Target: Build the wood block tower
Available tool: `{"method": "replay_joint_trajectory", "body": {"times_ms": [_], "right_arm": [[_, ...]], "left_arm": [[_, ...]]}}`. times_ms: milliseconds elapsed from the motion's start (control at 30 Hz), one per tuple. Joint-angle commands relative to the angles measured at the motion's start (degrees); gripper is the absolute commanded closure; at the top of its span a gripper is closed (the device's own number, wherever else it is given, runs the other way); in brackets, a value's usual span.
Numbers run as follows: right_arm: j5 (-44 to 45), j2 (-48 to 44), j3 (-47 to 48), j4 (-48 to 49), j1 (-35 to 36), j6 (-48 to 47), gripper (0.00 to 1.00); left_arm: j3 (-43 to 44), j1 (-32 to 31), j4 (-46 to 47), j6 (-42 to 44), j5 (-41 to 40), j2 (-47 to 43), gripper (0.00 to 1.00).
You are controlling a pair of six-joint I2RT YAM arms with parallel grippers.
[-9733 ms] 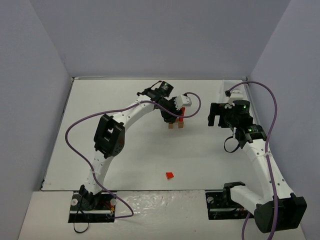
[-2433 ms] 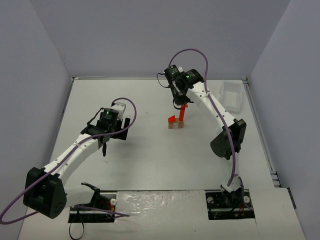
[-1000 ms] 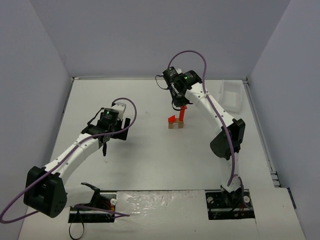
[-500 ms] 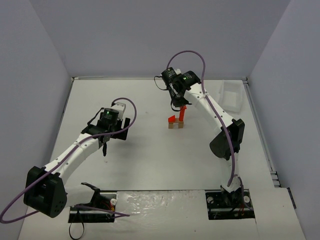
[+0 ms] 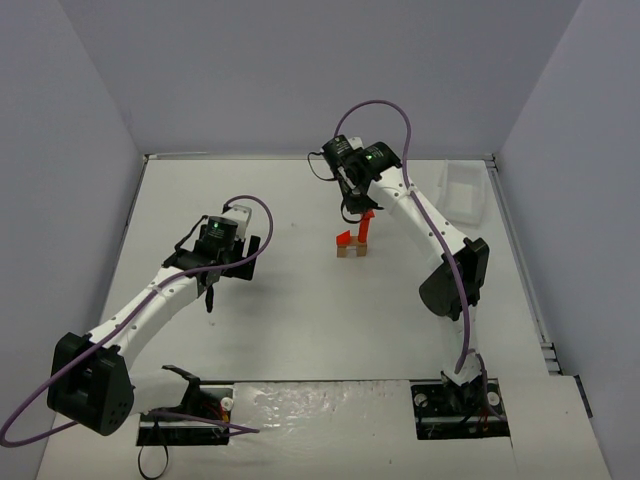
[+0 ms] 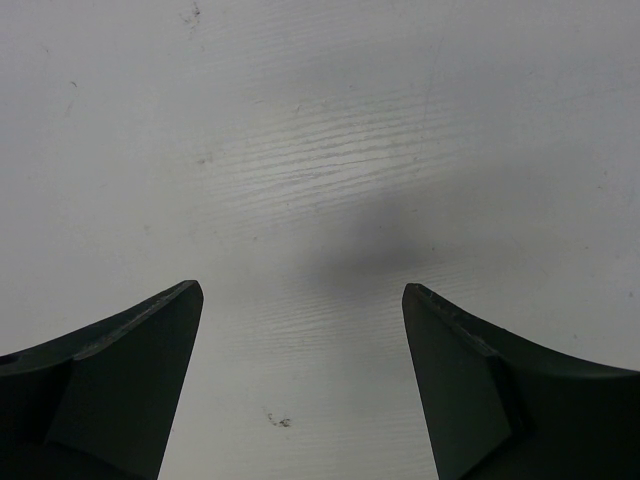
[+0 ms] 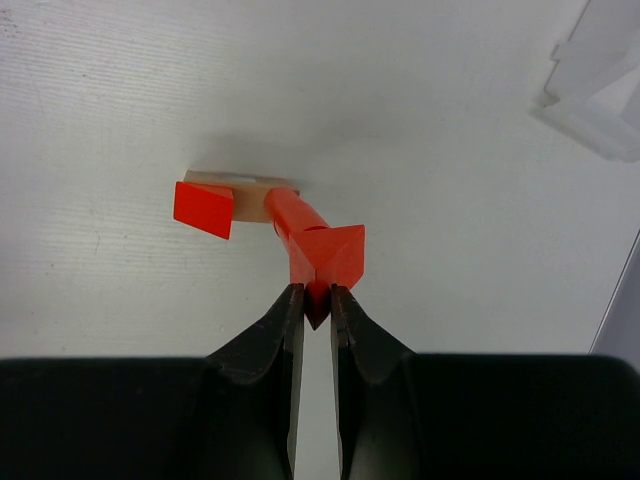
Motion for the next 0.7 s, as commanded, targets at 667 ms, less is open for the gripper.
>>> {"method": "replay_joint_trajectory", "body": {"times_ms": [667], "right_arm": [[2.7, -1.9, -0.7, -0.7, 0.9, 1.3, 1.00]], "left_arm": [[1.2, 0.2, 1.7, -1.0, -0.6, -1.2, 0.22]]}}
